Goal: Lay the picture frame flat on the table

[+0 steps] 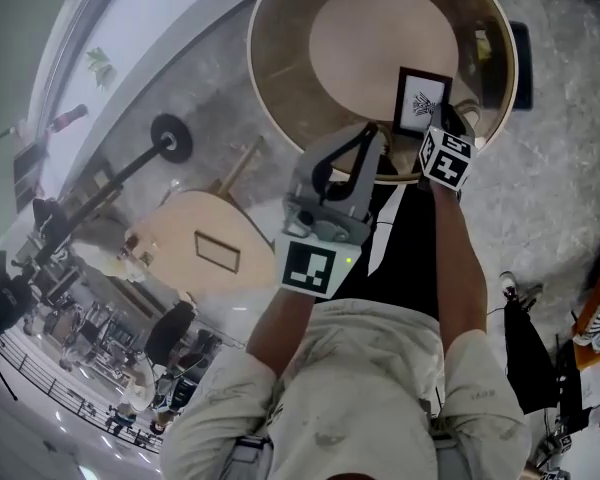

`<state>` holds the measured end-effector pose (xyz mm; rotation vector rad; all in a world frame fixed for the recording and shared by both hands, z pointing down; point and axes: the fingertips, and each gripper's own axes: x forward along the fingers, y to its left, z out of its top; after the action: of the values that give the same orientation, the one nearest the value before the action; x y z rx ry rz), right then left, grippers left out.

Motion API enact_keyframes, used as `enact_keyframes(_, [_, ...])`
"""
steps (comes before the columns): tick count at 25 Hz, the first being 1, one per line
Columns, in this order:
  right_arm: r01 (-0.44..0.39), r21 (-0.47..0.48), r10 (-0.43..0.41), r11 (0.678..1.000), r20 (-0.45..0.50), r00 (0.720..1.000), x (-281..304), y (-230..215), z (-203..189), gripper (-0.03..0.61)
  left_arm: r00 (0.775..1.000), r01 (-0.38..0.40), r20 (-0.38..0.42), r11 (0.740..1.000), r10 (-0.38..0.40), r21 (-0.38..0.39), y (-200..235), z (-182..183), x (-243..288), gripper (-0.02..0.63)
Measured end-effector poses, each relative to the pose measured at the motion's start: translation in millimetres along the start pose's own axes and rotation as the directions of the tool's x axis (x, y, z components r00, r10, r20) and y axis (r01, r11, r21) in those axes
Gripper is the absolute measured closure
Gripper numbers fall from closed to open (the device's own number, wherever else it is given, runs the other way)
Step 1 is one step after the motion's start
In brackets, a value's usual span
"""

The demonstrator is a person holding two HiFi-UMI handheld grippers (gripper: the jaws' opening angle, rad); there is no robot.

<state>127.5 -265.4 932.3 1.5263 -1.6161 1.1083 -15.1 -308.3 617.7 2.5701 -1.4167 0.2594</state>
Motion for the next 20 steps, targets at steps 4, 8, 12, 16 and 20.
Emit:
enact_keyframes(4, [-0.011,0.052,0.012,0.999,-0.007,1.000,4.6,0.3,-4.0,0.509,1.000,0.008,-0.009,1.000,-0.008,0.006,-0.2,-2.9,-0.5,0.611])
enact_keyframes(8, [-0.003,0.039,0.004,0.999,-0.015,1.000,4.9,-0.1,-3.7,0.508,0.999,0.051,-0.019,0.998,-0.051,0.022,-10.2,-2.4,1.1,0.611])
enact_keyframes(12, [0.003,0.041,-0.002,0.999,-0.027,1.000,4.7,-0.3,-3.5,0.506,0.998,0.057,-0.012,0.998,-0.056,0.022,-15.0,2.1,1.0,0.611])
enact_keyframes(16, [0.016,0.046,-0.014,0.999,-0.033,0.999,3.0,-0.4,-4.1,0.500,0.998,0.056,-0.010,0.998,-0.056,0.031,-14.9,7.2,-2.8,0.611])
enact_keyframes(20, [0.030,0.010,-0.030,0.999,-0.036,0.999,0.1,-1.9,-2.6,0.482,0.998,0.056,-0.008,0.997,-0.056,0.046,-16.5,13.2,-7.0,0.611])
